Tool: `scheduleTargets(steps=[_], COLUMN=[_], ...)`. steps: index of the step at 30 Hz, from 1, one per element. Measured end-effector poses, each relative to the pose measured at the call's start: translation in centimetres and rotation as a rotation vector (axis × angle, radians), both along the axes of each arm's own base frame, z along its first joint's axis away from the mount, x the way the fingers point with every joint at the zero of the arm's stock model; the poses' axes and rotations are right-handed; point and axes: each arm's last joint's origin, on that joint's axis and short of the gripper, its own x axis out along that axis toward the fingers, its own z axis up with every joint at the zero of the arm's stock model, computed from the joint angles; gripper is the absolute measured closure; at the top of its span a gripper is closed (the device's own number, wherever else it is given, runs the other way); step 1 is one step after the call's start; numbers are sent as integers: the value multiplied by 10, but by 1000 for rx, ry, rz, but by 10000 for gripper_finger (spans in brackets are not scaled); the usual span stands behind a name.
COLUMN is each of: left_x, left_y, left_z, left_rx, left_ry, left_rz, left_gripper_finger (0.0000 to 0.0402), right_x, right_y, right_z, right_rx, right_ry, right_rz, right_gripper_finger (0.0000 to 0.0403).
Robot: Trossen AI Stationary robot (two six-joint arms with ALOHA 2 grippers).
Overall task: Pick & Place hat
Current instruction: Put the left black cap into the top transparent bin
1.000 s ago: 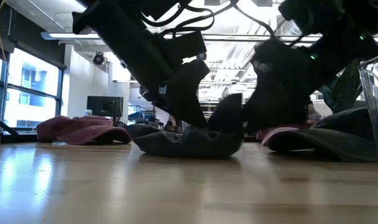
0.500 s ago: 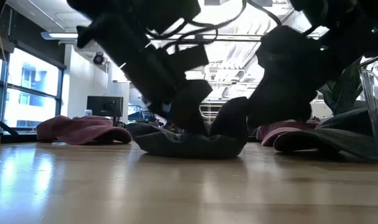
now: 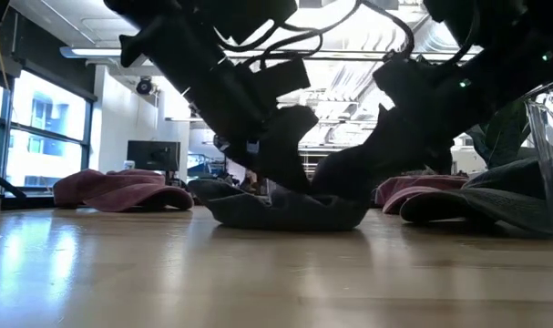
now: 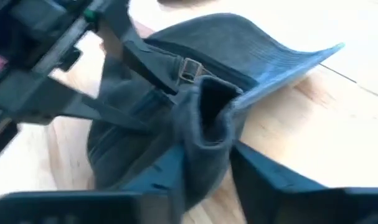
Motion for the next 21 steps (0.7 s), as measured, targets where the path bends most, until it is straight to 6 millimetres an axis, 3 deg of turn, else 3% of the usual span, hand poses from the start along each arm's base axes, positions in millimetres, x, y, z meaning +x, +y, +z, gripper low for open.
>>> scheduleTargets(steps=[4,8,11,17,21], left_x=[-5,-10,-7,4,5], left_y=[4,13,14,-6,-7], left_z=[-5,-8,-5,40,43], left_rx=[9,17,6,-26,8], left_ry=[58,103,94,26,47], left_rz=[48,121,124,-22,-36], left_gripper_finger=[239,239,239,239,239], right_x=[-6,-15,-19,-20,-20], right_y=[7,16,19,20,21], right_z=[7,17,23,24,23], right_rx=[-75,-86,-83,-58,-67], right_ry=[4,-23,-26,-17,-10], right_rz=[13,-5,13,48,57], right_gripper_finger=[390,375,390,382,387])
